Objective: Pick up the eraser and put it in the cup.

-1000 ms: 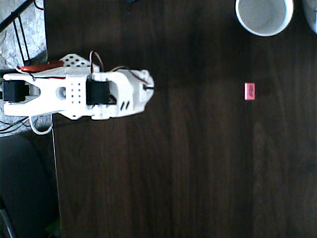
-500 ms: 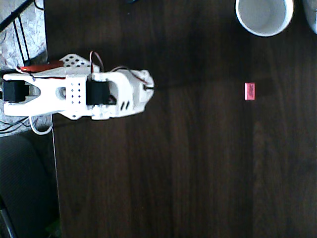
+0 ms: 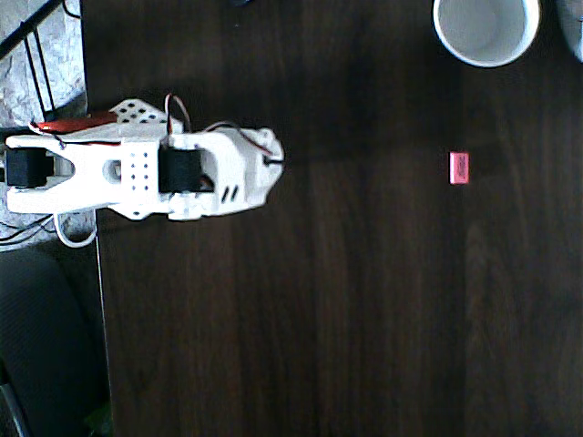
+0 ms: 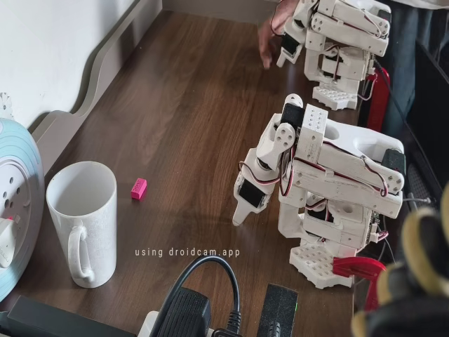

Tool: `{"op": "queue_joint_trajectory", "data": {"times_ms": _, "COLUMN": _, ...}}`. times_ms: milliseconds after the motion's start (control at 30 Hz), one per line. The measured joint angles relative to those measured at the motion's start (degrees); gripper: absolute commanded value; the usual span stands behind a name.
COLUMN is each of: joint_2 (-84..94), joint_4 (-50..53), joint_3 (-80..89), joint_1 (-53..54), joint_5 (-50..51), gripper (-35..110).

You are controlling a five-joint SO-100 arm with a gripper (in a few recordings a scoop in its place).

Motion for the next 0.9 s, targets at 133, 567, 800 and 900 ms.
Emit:
{"op": "queue_joint_trajectory", "data": {"times_ms": 133, "joint_2": 0.0, "joint_4": 0.0, "joint_3": 0.0, "joint_1": 0.0, "joint_5": 0.0, "gripper": 3}}
{"op": "queue_joint_trajectory", "data": {"times_ms": 567, "joint_2": 0.0, "joint_4": 0.0, "joint_3": 0.0, "joint_1": 0.0, "joint_5": 0.0, "gripper": 0}}
{"op": "queue_joint_trajectory", "data": {"times_ms": 800, "joint_2": 0.3, "joint_4": -0.1, "joint_3": -0.4, "joint_1": -0.9, "joint_5": 0.0, "gripper": 0}}
{"op": "queue_joint_trajectory", "data": {"times_ms": 900, "joint_2": 0.2, "joint_4": -0.7, "joint_3": -4.8, "joint_1": -0.1, "joint_5": 0.9, "gripper": 0}}
